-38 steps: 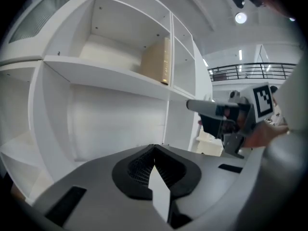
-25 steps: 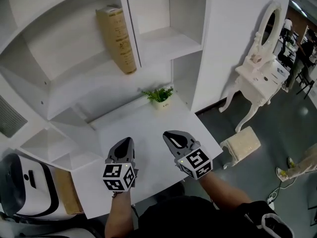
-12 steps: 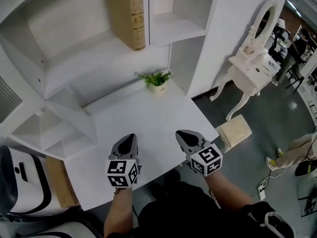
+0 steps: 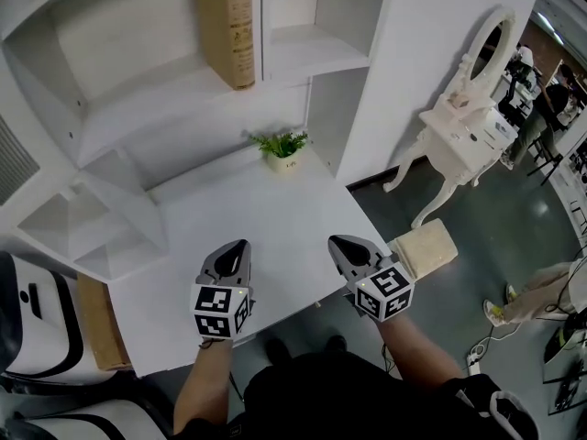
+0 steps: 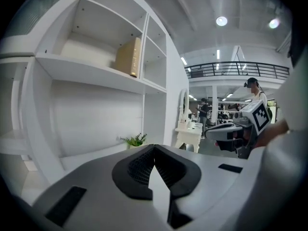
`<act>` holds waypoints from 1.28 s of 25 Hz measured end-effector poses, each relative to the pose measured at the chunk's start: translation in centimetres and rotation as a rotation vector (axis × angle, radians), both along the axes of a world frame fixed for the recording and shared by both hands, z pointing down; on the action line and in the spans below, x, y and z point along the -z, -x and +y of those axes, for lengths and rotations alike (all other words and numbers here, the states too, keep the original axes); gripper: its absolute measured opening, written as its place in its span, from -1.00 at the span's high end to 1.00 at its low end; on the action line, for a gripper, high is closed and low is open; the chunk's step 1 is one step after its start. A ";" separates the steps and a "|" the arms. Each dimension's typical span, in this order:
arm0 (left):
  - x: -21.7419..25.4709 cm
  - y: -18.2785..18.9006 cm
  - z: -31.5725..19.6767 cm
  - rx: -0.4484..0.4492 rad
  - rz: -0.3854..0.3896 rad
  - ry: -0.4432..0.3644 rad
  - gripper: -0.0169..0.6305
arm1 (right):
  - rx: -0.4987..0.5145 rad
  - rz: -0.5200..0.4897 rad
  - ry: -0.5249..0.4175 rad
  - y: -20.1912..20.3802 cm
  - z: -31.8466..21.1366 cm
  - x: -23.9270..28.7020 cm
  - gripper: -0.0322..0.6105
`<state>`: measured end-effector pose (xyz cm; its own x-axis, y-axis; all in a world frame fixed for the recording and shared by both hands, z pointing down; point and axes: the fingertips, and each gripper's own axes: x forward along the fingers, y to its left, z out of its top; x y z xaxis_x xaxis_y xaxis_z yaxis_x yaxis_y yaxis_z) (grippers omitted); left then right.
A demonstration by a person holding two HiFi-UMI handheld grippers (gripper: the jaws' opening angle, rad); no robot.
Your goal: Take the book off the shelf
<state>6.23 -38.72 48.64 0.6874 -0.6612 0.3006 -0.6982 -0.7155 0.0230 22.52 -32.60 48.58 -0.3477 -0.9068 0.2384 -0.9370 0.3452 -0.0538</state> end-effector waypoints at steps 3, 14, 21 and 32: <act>1.2 -1.7 0.3 0.024 0.026 -0.011 0.92 | 0.025 -0.010 -0.027 -1.7 0.5 0.9 0.85; 3.3 -6.5 0.8 0.095 0.057 -0.025 0.92 | 0.030 -0.088 -0.109 -7.9 1.3 3.4 0.86; 4.2 -7.7 0.5 0.089 0.039 -0.054 0.92 | 0.054 -0.085 -0.112 -8.2 1.5 3.5 0.86; 3.9 -7.6 0.2 0.094 0.033 -0.048 0.92 | 0.071 -0.086 -0.086 -7.7 1.4 2.6 0.86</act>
<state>13.86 -38.50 44.72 0.6303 -0.7366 0.2451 -0.7620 -0.6474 0.0141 30.18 -31.20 45.97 -0.4273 -0.8951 0.1275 -0.9034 0.4170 -0.1003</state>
